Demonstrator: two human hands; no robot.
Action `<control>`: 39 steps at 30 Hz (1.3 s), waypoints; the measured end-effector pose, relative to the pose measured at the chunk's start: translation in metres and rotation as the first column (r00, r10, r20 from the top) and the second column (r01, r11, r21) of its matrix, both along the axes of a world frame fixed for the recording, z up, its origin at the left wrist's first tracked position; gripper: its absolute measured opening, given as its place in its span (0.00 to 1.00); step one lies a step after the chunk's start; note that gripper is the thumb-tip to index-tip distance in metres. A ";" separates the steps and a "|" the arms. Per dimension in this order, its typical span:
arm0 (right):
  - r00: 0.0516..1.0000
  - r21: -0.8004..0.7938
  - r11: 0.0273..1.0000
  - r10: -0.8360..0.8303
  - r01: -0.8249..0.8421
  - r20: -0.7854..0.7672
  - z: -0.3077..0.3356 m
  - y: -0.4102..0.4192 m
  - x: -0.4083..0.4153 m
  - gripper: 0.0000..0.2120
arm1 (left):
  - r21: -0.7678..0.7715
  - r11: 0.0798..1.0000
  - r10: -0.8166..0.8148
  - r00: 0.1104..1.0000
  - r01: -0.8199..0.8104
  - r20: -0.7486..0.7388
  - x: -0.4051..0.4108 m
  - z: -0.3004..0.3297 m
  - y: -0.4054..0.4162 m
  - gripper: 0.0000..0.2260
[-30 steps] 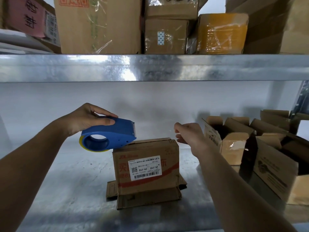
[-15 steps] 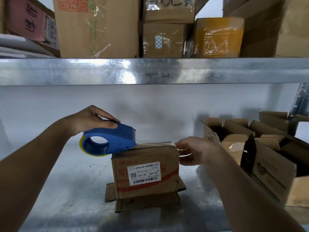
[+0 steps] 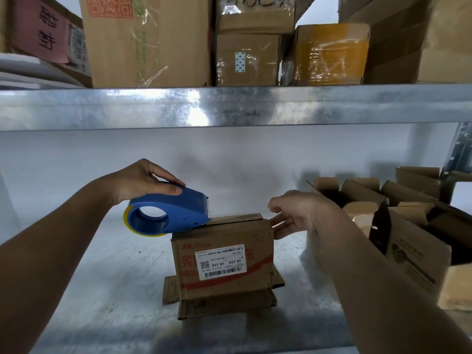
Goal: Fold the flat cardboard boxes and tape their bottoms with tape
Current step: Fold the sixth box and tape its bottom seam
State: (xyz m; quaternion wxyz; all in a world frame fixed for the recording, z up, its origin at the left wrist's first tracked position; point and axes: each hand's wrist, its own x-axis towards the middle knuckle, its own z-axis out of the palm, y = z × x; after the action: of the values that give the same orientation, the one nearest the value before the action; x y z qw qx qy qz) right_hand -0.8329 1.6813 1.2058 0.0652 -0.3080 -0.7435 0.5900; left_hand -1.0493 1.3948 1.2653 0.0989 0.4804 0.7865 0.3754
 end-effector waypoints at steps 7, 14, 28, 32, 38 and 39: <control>1.000 -0.177 0.984 -0.001 -0.001 -0.011 -0.032 0.002 0.007 0.13 | 0.012 1.000 -0.029 1.000 0.029 0.008 -0.003 -0.002 -0.001 0.38; 0.998 -0.334 0.941 -0.048 0.056 0.031 -0.055 -0.002 0.012 0.16 | 0.023 0.999 -0.031 0.999 0.031 -0.007 -0.001 -0.003 -0.002 0.39; 0.957 -0.595 0.774 -0.289 0.214 -0.031 -0.074 -0.022 0.008 0.18 | 0.025 0.999 0.029 0.998 -0.028 -0.064 0.007 -0.002 0.003 0.09; 0.938 -0.635 0.731 -0.345 0.248 -0.032 -0.074 -0.027 0.007 0.19 | 0.033 0.999 0.031 0.998 -0.029 -0.055 0.008 -0.002 0.002 0.08; 0.905 -0.558 0.766 -0.422 0.319 -0.062 -0.084 -0.030 0.009 0.12 | 0.032 0.999 0.032 0.998 -0.030 -0.052 0.008 -0.002 0.000 0.08; 0.902 -0.540 0.776 -0.426 0.325 -0.069 -0.087 -0.032 0.009 0.11 | 0.033 0.999 0.033 0.998 -0.032 -0.050 0.008 -0.002 0.000 0.07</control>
State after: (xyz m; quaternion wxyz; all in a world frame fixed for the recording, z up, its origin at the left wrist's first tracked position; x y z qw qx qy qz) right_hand -0.8242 1.6490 1.1190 0.1667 -0.3996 -0.4713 0.7684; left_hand -1.0417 1.3947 1.2632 0.0653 0.4784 0.7903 0.3772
